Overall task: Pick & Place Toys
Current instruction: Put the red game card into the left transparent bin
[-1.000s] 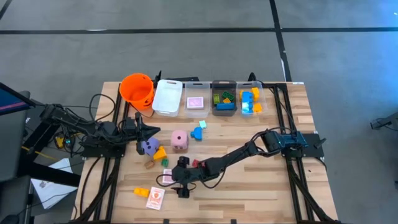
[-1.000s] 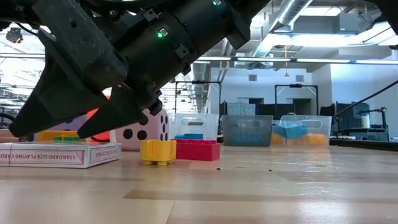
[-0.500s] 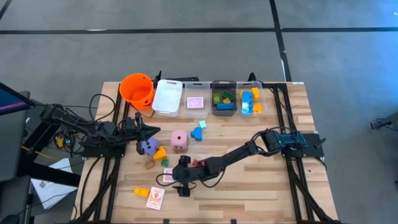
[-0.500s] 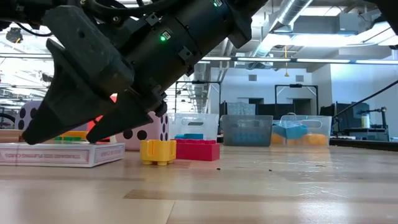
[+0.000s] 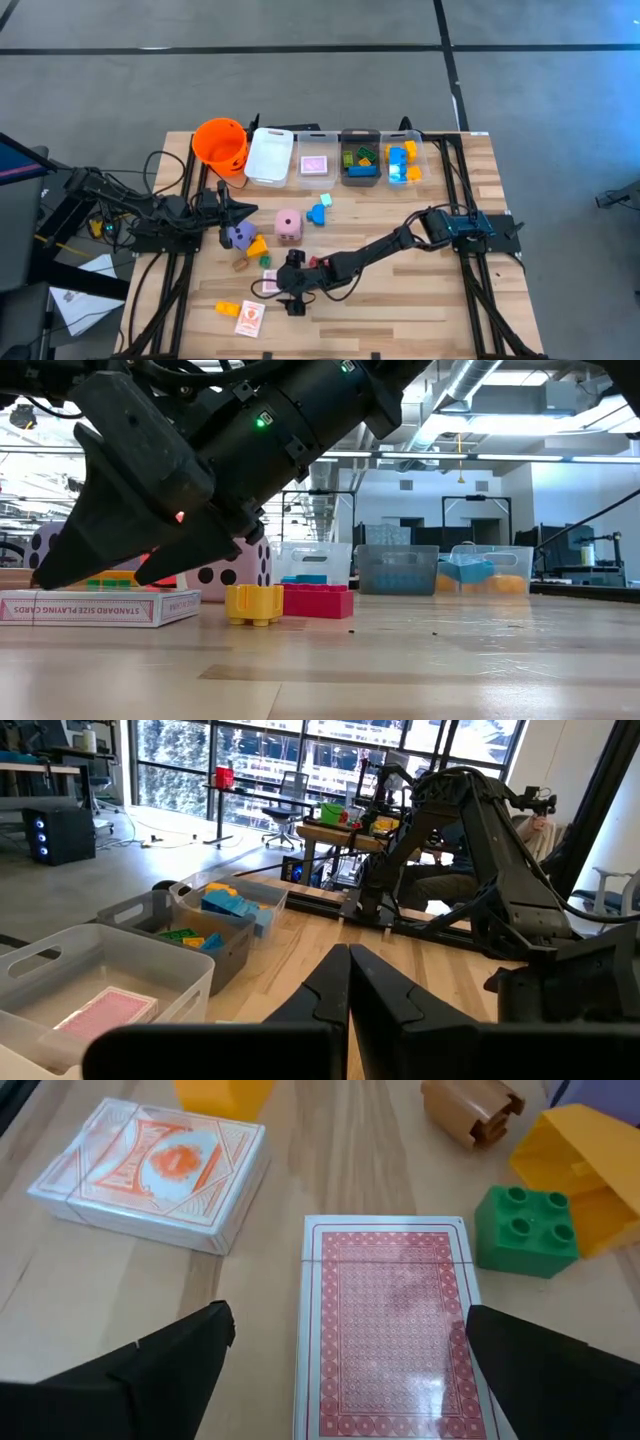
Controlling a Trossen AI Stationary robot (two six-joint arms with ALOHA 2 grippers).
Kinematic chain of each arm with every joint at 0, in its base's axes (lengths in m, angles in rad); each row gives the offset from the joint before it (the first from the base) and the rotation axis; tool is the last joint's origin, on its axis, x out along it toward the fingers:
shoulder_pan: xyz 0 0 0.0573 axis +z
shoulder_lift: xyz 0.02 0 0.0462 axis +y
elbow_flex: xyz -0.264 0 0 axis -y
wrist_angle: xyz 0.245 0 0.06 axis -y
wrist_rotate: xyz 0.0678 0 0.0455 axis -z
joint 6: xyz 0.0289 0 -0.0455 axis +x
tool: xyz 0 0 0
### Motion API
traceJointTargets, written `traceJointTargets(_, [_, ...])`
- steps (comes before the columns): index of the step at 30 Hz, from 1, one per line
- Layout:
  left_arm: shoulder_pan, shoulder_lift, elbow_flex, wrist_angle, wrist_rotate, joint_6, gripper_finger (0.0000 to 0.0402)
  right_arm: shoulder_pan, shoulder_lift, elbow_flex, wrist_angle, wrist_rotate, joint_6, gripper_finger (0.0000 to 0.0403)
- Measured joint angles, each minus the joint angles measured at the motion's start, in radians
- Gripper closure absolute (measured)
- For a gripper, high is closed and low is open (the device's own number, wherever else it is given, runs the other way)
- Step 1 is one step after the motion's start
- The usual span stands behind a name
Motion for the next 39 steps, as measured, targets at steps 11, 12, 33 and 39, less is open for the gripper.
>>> traceJointTargets(11, [0.0, 0.0, 0.0, 0.0, 0.0, 0.0, 0.0402, -0.007, 0.0, 0.0, 0.001, 0.001, -0.01, 0.0003])
traceJointTargets(12, [0.0, 0.0, 0.0, 0.0, 0.0, 0.0, 0.0402, -0.008, 0.0, 0.0, 0.001, 0.002, -0.01, 0.0003])
traceJointTargets(33, [0.0, 0.0, 0.0, 0.0, 0.0, 0.0, 0.0402, -0.01, 0.0, 0.0, -0.08, -0.002, 0.032, 0.0003])
traceJointTargets(39, [0.0, 0.0, 0.0, 0.0, 0.0, 0.0, 0.0402, -0.01, 0.0, 0.0, -0.079, -0.001, 0.047, 0.0003])
